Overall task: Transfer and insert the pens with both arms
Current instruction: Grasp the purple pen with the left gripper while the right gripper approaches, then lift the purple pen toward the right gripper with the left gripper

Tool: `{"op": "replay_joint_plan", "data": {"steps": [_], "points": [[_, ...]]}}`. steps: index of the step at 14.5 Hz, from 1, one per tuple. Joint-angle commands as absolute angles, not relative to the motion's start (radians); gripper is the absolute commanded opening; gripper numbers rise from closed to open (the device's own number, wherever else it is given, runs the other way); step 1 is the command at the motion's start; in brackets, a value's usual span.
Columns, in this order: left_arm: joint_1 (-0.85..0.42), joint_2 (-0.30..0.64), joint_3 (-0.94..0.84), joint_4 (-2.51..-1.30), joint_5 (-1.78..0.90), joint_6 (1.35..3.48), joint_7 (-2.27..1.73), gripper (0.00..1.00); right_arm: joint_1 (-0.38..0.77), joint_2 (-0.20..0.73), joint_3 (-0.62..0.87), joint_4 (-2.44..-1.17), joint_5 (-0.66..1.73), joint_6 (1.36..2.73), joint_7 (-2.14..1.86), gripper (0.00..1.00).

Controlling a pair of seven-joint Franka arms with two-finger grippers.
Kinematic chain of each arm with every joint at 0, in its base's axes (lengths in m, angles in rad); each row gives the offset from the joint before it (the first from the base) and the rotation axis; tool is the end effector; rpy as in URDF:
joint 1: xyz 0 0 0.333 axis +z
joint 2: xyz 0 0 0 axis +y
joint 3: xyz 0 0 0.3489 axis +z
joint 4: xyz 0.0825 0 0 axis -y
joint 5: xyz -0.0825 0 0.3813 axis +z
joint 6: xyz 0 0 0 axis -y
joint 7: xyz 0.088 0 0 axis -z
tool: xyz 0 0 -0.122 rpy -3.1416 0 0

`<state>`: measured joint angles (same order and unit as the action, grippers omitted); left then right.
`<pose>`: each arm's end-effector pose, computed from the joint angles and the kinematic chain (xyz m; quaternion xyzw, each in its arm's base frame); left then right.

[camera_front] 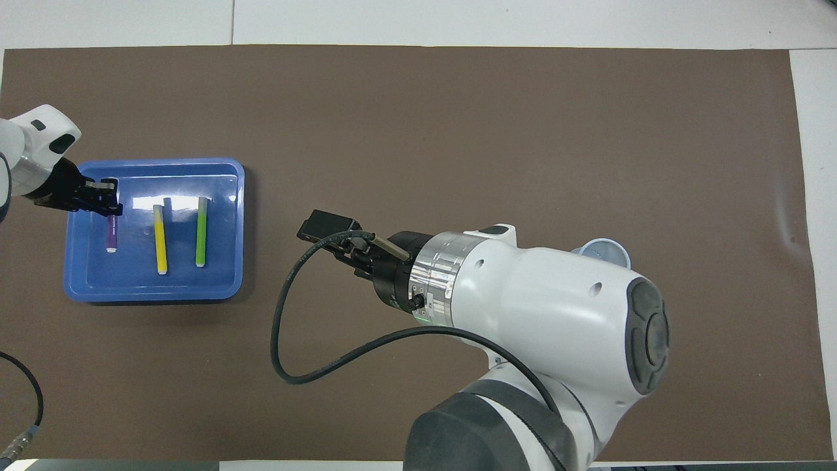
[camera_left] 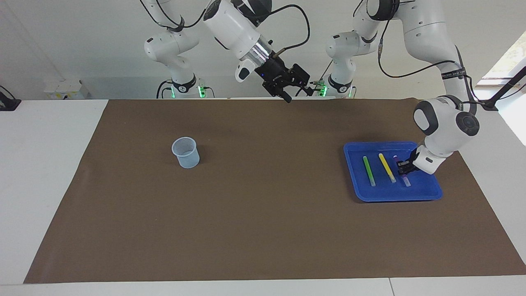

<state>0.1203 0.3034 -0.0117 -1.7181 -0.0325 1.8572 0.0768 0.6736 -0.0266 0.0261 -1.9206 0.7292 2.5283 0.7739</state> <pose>0.6256 0.0658 0.4148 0.9962 0.0218 -0.0801 0.0244 0.4627 0.3882 0.5946 -0.8793 0.2457 -0.0239 0.4074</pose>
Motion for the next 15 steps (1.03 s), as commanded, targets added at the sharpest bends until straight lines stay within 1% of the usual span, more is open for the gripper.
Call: {"op": "replay_joint_plan", "data": {"steps": [1,5,7,9,11,15], "points": [[0.089,0.255,-0.014,-1.643,-0.090,1.712,-0.050,0.00,0.669,-0.018,0.025,-1.913,0.739,2.537,0.761,1.00],[0.037,0.160,-0.014,-1.631,-0.173,1.612,-0.303,0.00,0.608,-0.017,0.026,-1.910,0.738,2.508,0.599,1.00],[0.011,0.108,-0.017,-1.632,-0.233,1.569,-0.459,0.00,0.582,0.003,0.025,-1.879,0.736,2.505,0.536,1.00],[-0.018,0.062,-0.018,-1.632,-0.313,1.534,-0.627,0.00,0.580,0.024,0.025,-1.830,0.724,2.476,0.525,1.00],[-0.076,0.035,-0.018,-1.635,-0.376,1.511,-0.815,0.00,0.601,0.040,0.026,-1.810,0.719,2.465,0.525,1.00],[-0.184,0.028,-0.018,-1.632,-0.477,1.531,-1.158,0.00,0.618,0.040,0.026,-1.804,0.719,2.464,0.528,1.00]]}}
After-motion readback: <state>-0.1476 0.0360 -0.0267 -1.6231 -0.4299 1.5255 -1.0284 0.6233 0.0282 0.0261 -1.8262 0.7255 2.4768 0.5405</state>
